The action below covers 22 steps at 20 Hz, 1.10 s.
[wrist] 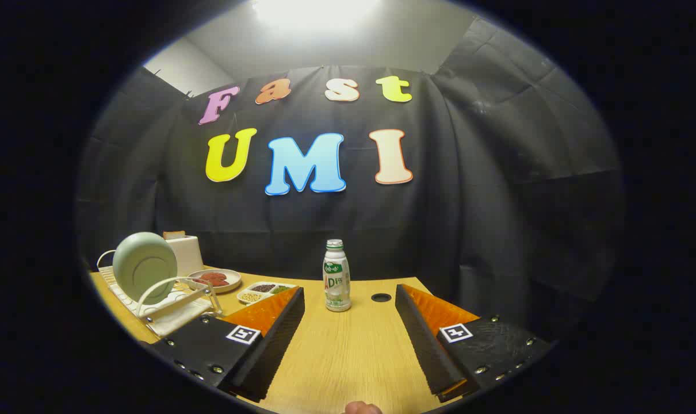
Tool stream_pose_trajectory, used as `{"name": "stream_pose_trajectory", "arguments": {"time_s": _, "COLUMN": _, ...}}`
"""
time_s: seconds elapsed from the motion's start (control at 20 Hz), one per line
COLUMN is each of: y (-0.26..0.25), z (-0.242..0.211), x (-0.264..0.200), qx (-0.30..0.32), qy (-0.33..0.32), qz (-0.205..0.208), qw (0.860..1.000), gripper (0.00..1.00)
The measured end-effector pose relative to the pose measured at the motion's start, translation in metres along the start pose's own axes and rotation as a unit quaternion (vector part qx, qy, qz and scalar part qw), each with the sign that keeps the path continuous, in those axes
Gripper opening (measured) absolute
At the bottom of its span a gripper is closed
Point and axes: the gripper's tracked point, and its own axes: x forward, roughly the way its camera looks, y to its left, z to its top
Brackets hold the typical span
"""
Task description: Take the plate from the dish rack, then take the spoon from the basket and place it into the plate.
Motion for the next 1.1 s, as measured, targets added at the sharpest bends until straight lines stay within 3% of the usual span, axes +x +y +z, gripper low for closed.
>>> {"name": "stream_pose_trajectory", "arguments": {"time_s": 0.5, "y": 0.079, "z": 0.125, "x": -0.028, "qx": 0.000, "qy": -0.014, "qz": -0.032, "qw": 0.999, "gripper": 0.97}}
{"name": "stream_pose_trajectory", "arguments": {"time_s": 0.85, "y": 0.140, "z": 0.160, "x": -0.034, "qx": 0.019, "qy": -0.019, "qz": -0.032, "qw": 0.999, "gripper": 0.97}}
{"name": "stream_pose_trajectory", "arguments": {"time_s": 1.1, "y": 0.175, "z": 0.165, "x": -0.023, "qx": 0.027, "qy": -0.002, "qz": -0.003, "qw": 1.000, "gripper": 0.97}}
